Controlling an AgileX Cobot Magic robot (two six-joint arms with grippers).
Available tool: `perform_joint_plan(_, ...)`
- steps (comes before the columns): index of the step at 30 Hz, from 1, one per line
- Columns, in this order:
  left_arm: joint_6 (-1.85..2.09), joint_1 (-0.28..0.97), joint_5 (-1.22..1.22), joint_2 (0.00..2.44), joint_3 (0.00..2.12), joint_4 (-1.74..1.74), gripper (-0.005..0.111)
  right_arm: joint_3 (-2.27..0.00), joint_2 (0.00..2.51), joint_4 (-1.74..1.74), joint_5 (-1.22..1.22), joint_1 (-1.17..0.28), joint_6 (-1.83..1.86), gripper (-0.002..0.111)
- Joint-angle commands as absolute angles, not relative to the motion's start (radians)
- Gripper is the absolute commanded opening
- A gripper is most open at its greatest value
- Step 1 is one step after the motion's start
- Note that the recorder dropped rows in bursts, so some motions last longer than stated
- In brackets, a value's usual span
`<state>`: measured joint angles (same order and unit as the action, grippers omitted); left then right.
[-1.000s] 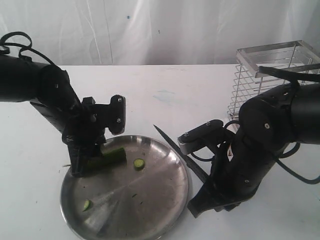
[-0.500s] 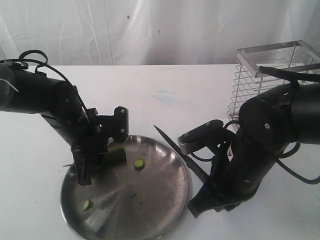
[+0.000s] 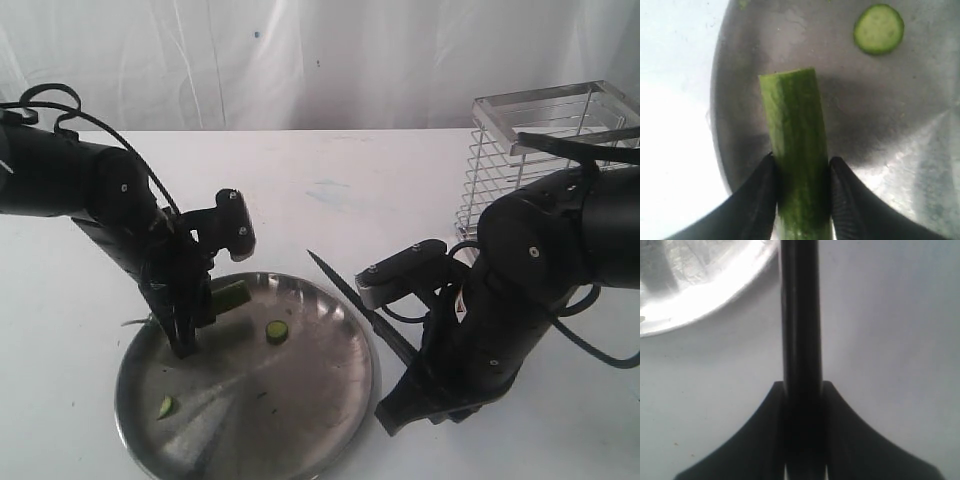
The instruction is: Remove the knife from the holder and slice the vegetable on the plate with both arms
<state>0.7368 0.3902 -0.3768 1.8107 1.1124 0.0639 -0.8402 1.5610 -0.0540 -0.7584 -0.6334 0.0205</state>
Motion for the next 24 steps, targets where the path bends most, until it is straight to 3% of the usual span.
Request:
perform_joint_plan(1, 0.682, 0.389, -0.527, 1.806, 1.106, 0.131, 0.0, -0.836, 1.56, -0.056, -0.755, -0.627, 0.023, 0.0)
perform_joint_plan(8, 0.698, 0.391, -0.531, 1.817, 1.092, 0.178, 0.005, -0.836, 1.56, -0.056, -0.757, -0.627, 0.023, 0.0)
perform_joint_plan(17, 0.698, 0.391, -0.551, 1.817, 1.092, 0.253, 0.056, -0.836, 1.56, -0.056, -0.757, -0.627, 0.023, 0.0)
perform_joint_plan(24, 0.698, 0.391, -0.561, 1.803, 1.121, 0.251, 0.058, -0.845, 1.56, -0.06, -0.773, -0.669, -0.033, 0.0)
